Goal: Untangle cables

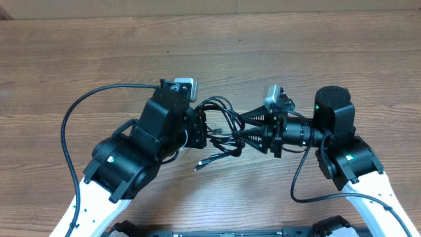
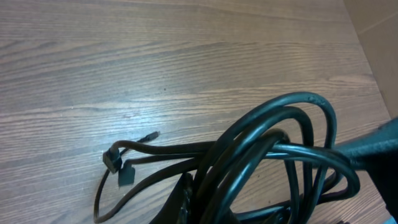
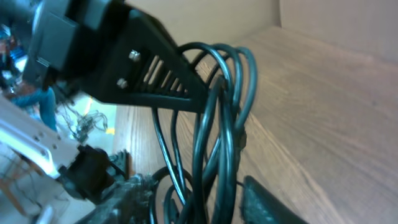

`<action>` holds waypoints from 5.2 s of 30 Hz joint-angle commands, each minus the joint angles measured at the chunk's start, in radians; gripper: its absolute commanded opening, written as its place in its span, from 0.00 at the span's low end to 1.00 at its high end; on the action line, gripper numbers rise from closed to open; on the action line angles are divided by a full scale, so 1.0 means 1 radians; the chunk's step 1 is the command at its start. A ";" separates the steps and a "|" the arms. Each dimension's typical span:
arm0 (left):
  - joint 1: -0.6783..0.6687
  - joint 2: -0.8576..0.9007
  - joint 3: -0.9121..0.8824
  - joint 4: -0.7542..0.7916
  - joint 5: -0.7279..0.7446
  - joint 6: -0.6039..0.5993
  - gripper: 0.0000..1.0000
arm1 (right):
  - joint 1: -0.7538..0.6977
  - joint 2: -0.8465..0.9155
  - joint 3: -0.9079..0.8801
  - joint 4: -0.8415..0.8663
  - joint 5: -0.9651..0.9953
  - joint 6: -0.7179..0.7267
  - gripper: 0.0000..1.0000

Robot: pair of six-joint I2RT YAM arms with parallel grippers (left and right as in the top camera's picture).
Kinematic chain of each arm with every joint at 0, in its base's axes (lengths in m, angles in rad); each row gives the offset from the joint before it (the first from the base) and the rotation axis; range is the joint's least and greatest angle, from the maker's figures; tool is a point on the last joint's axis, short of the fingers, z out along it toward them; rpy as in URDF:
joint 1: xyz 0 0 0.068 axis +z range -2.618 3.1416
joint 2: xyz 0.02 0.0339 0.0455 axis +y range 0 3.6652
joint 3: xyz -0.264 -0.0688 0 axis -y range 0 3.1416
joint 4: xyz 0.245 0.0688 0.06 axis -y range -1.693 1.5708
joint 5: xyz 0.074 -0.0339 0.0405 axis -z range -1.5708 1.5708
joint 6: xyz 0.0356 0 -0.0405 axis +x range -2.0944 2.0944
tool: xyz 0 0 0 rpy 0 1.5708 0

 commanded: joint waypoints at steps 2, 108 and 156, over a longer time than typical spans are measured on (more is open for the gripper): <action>-0.001 0.014 0.010 0.010 0.029 0.014 0.04 | 0.000 -0.003 0.022 0.024 -0.011 -0.008 0.27; 0.000 -0.058 0.011 -0.074 0.304 0.599 0.04 | 0.000 -0.003 0.022 -0.167 0.192 -0.240 0.63; 0.000 -0.059 0.011 -0.033 0.207 0.389 0.04 | 0.000 -0.003 0.022 -0.231 0.165 -0.185 0.04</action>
